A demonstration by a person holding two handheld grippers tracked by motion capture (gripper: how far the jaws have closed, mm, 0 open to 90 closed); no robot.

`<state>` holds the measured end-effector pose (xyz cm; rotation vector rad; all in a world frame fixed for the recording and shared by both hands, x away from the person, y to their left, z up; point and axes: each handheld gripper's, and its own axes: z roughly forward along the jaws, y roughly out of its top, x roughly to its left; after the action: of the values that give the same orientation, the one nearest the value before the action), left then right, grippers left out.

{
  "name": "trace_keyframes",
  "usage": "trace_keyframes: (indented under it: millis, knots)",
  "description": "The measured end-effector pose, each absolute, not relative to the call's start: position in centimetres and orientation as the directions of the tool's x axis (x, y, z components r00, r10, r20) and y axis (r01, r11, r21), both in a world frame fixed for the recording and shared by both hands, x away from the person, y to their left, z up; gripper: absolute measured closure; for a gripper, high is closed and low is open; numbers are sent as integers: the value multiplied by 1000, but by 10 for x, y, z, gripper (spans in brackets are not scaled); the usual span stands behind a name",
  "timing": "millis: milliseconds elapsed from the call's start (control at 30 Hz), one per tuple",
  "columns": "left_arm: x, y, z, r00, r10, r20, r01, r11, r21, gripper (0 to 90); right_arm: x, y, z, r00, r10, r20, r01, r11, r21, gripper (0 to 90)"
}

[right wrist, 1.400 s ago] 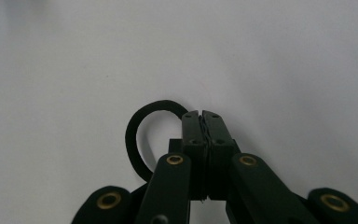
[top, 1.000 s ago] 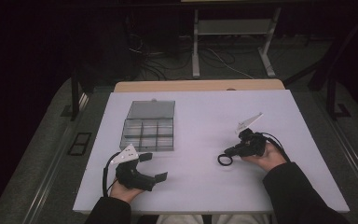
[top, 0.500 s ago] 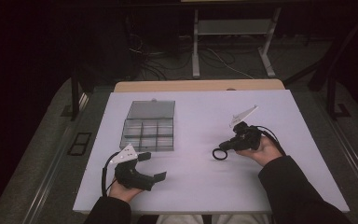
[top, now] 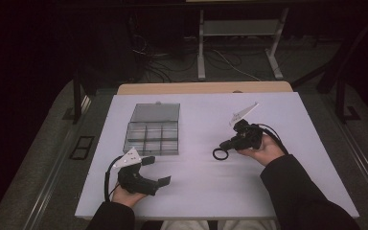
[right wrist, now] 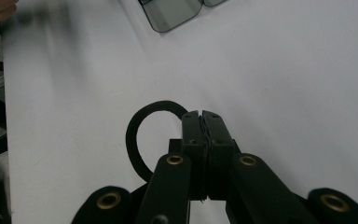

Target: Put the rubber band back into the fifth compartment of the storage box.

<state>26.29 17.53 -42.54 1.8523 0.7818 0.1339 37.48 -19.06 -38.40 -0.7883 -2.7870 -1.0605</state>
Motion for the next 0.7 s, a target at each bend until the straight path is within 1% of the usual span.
trace_keyframes:
  millis: [300,700]
  knots:
    - [263,175,-425,779,569,-265,450,-212,868,0,380,-174,-376,-887,412,211,448,649,614,884]
    - [263,176,-425,780,568,-261,448,-216,868,0,388,-158,-374,-893,395,215,439,657,614,884]
